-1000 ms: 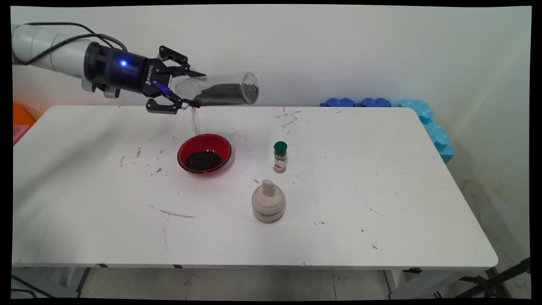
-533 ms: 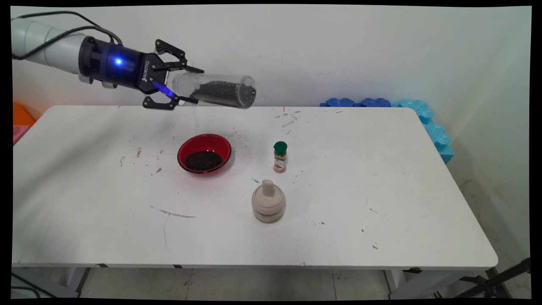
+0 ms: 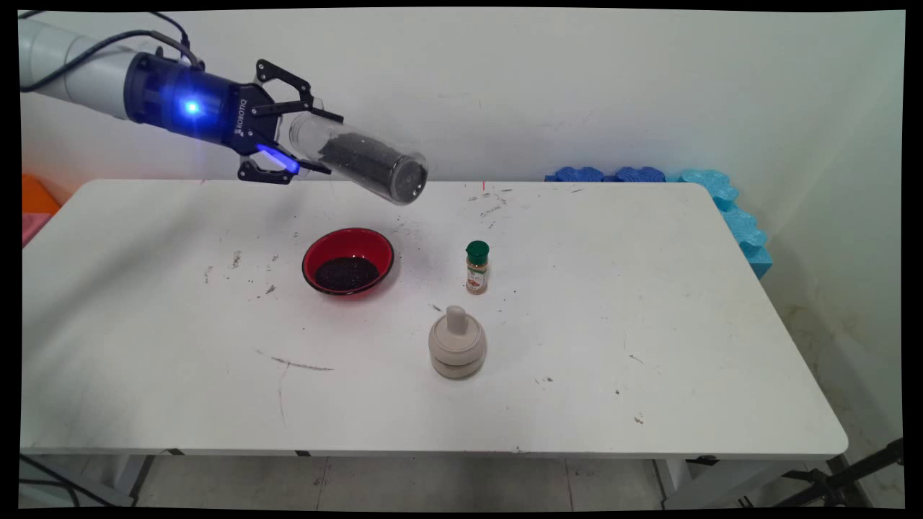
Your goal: Pour the black seasoning powder in the red bowl
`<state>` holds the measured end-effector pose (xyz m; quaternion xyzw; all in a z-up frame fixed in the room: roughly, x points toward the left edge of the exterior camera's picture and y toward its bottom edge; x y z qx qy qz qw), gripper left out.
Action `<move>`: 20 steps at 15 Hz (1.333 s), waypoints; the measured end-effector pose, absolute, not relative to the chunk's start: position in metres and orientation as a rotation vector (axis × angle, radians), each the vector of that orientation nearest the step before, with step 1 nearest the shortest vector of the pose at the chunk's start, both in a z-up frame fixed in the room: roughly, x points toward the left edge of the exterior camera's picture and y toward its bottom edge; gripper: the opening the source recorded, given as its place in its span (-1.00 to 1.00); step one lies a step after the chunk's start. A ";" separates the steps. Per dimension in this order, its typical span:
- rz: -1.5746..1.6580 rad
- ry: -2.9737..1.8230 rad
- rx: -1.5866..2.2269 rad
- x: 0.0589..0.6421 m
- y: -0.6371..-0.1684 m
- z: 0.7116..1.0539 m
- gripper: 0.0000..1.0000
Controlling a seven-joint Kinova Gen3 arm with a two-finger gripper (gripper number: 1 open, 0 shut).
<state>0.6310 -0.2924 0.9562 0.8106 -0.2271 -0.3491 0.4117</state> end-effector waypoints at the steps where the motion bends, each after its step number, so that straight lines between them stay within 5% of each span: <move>1: -0.854 -0.611 2.023 0.631 -0.292 0.958 -1.00; 20: -0.391 -1.317 1.634 0.630 -0.289 0.982 -1.00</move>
